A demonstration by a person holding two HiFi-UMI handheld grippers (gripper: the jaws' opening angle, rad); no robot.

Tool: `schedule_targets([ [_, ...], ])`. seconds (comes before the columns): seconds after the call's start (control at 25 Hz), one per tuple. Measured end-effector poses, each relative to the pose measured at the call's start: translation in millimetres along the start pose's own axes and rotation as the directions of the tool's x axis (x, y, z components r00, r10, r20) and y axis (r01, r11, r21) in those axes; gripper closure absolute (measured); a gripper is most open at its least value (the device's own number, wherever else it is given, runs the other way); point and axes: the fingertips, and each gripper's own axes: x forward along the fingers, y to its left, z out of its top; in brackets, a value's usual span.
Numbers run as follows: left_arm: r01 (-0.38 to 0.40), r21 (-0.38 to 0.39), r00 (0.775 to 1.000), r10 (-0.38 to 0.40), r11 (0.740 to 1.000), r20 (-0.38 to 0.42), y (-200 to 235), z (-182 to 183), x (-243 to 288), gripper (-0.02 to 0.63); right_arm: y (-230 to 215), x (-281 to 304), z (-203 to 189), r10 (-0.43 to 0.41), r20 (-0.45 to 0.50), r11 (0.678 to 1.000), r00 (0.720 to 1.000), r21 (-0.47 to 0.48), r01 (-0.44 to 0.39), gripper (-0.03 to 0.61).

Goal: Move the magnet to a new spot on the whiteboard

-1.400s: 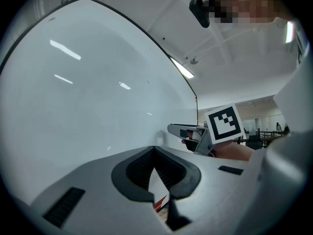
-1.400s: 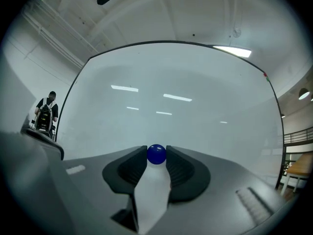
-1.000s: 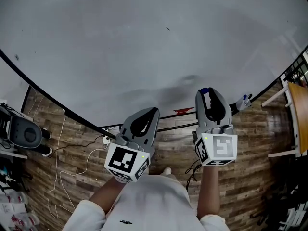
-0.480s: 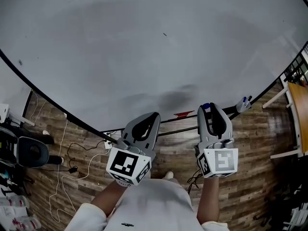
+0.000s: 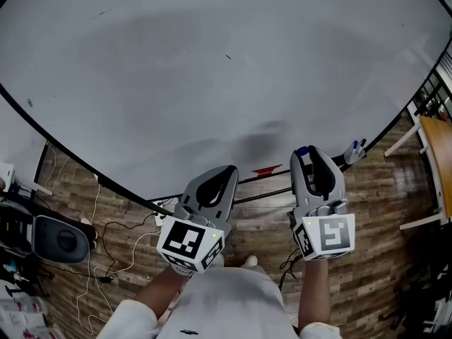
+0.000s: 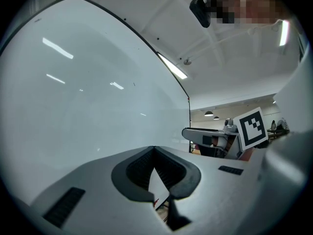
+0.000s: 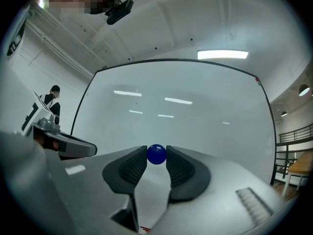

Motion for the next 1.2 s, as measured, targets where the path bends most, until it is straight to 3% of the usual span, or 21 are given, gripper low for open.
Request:
schedule_targets([
  [0.56, -0.013, 0.021, 1.000, 0.012, 1.000, 0.024, 10, 17, 0, 0.607, 0, 35, 44, 0.073, 0.085, 0.996, 0.994, -0.056, -0.068, 0.446],
  [0.96, -0.013, 0.017, 0.999, 0.012, 1.000, 0.040, 13, 26, 0, 0.607, 6, 67, 88, 0.083, 0.123, 0.992, 0.989, -0.110, -0.069, 0.446],
  [1.2, -0.014, 0.026, 0.999, 0.013, 1.000, 0.044, 18, 31, 1, 0.607, 9, 85, 91, 0.096, 0.131, 0.989, 0.987, -0.127, -0.080, 0.446],
])
